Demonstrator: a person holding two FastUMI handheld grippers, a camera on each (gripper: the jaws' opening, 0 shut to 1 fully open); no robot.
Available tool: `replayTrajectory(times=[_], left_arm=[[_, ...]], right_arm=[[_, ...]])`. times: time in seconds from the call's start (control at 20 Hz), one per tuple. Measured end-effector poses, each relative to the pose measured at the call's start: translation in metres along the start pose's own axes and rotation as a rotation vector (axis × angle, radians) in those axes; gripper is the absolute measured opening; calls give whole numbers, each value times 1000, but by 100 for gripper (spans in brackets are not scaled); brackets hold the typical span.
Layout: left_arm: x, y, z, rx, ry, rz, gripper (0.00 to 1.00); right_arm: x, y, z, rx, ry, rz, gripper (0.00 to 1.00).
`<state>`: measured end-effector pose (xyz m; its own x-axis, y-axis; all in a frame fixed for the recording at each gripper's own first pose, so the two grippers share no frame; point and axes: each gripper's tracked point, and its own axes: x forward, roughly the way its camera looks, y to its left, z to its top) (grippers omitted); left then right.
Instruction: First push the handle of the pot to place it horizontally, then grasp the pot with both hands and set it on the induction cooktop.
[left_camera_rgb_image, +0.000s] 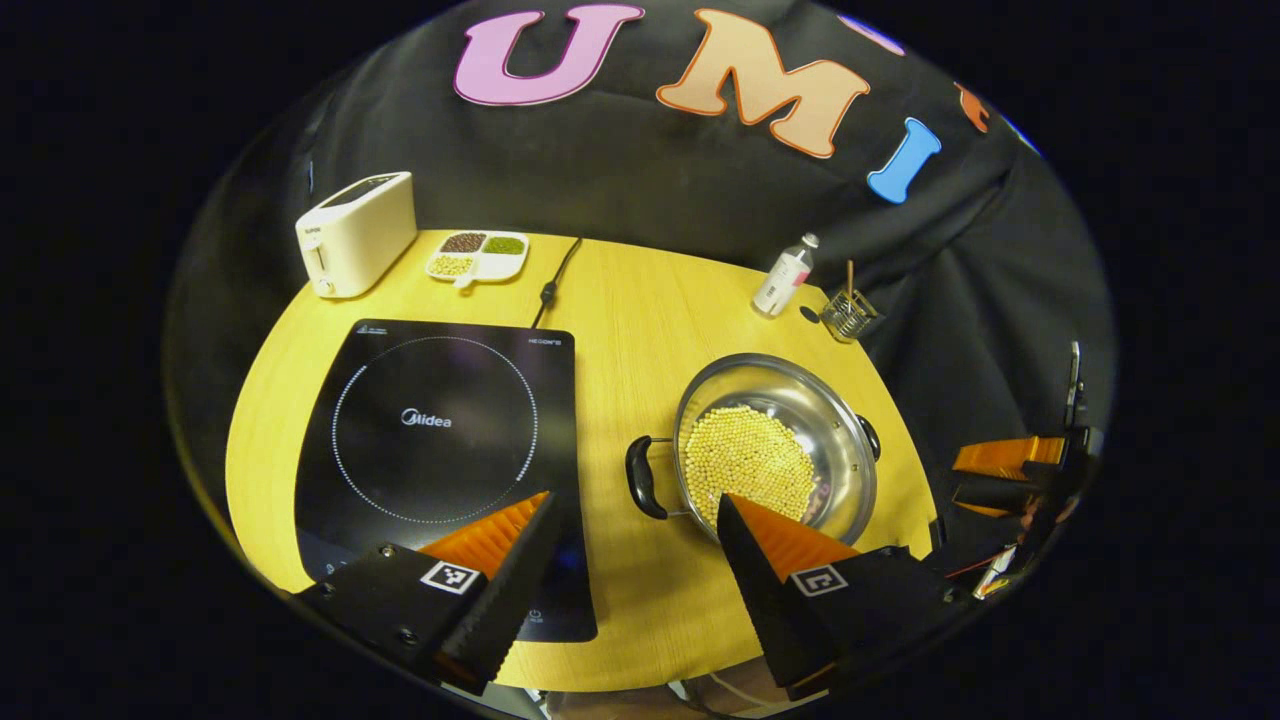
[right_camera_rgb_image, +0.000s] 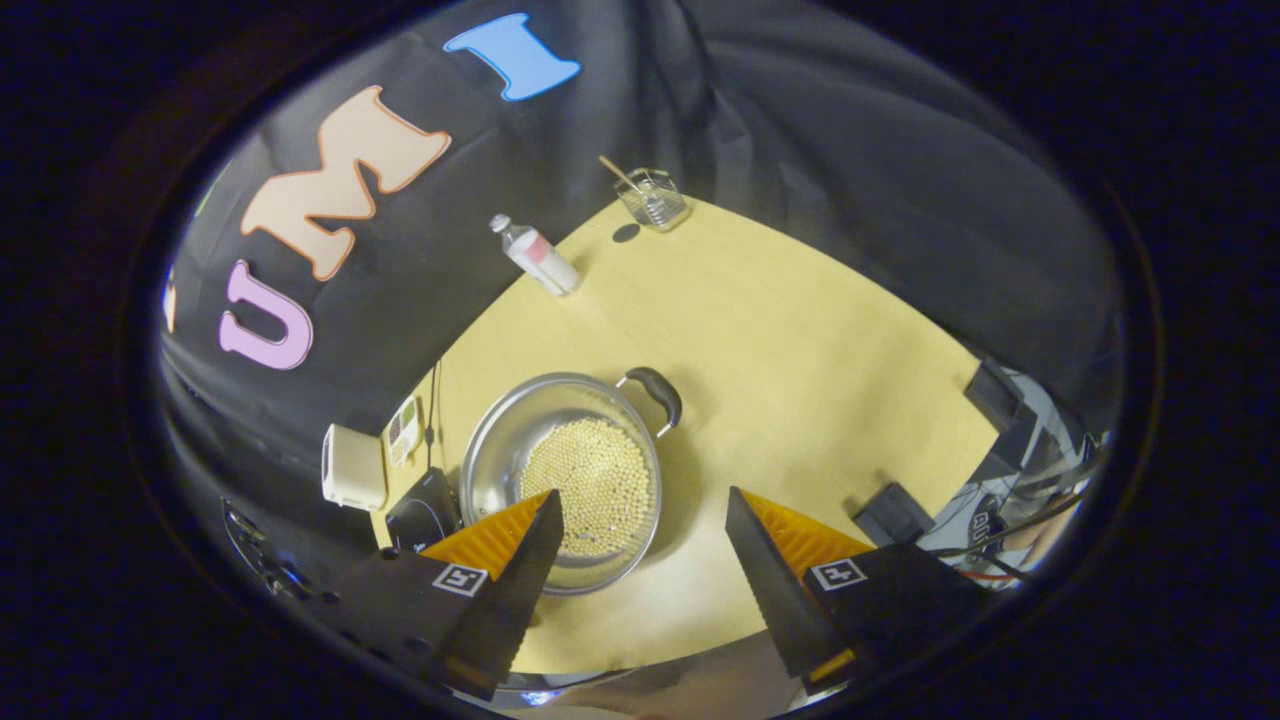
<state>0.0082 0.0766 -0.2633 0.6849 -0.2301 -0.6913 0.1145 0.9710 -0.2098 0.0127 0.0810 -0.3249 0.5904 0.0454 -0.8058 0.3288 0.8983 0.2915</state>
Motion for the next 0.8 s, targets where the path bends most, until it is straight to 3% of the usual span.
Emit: replayTrajectory(times=[0.15,0.2,0.3,0.5,0.65,0.8], left_arm=[[13,-4,1,-6,27,-23,97],[17,-5,0,-11,40,-26,97],[29,-7,-3,-34,67,-20,97],[54,-8,-15,-90,130,29,100],[71,-8,-29,-138,190,76,96],[83,-11,-33,-187,215,110,97]], right_arm=[[9,7,11,-46,24,-3,94],[15,7,15,-58,39,-3,100],[31,6,20,-81,78,-3,94],[70,1,32,-138,173,12,94],[103,-9,34,-166,262,18,94],[123,-9,33,-182,354,61,94]])
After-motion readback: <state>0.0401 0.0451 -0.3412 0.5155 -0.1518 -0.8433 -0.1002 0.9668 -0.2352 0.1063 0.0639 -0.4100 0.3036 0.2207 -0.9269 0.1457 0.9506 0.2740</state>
